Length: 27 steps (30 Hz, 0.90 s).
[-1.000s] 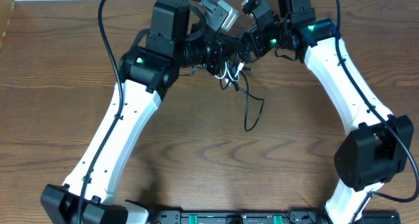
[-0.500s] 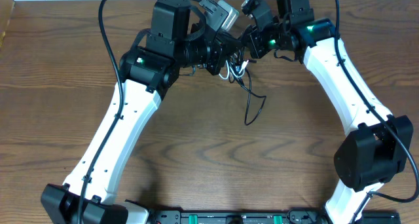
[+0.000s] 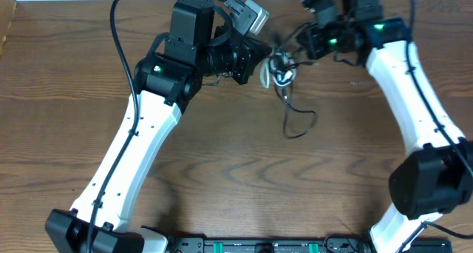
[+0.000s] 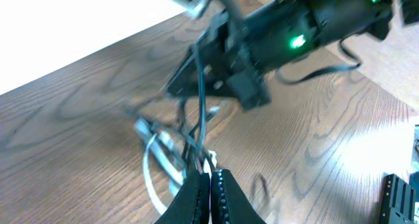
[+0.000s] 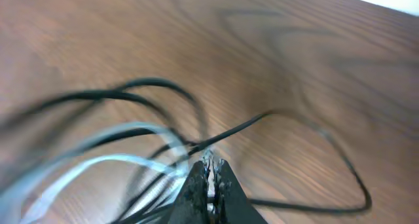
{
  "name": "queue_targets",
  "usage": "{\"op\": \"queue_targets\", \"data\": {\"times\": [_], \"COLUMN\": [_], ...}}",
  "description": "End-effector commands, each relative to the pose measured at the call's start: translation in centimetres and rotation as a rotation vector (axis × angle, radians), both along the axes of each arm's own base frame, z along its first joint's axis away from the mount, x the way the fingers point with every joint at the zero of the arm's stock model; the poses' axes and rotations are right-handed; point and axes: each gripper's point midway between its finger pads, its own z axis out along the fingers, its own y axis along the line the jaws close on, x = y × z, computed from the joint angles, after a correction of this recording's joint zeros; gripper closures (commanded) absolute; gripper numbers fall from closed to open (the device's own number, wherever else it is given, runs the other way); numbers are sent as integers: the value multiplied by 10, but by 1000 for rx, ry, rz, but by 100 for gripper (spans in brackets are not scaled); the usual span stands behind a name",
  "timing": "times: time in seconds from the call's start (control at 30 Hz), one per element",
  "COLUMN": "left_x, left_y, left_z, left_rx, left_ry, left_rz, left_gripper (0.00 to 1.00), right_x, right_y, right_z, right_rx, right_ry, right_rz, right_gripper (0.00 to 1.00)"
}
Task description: Untangle cables
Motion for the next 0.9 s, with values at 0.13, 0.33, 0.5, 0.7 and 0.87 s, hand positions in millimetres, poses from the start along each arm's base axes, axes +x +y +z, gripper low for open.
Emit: {"op": "queue_targets", "data": {"times": [0.13,0.33,0.5,0.7,0.87], "left_x": [2,2,3,1,0], "left_y": [2,2,2,-1,-14], "left_z": [16,15,13,9,-5], "left_rx": [-6,-4,-2,-6,-8], "left_ry": [-48,-45,-40,-29,8], "left_rz": [3,3,3,-10,-50], "left_gripper": [93,92,93,92,87], "right_x": [-15,-34,-45,-47,-46], "right_y": [-50,-64,-67,-67,-66], "right_z": [69,102,125,130,131], "right_rx": [-114,-146,-136,-134,-131], "right_ry": [-163,-232,-283,-295,-303], "right_rz": [-113,-150,-157,-157,-157], "right_gripper": [99,99,99,99,99]}}
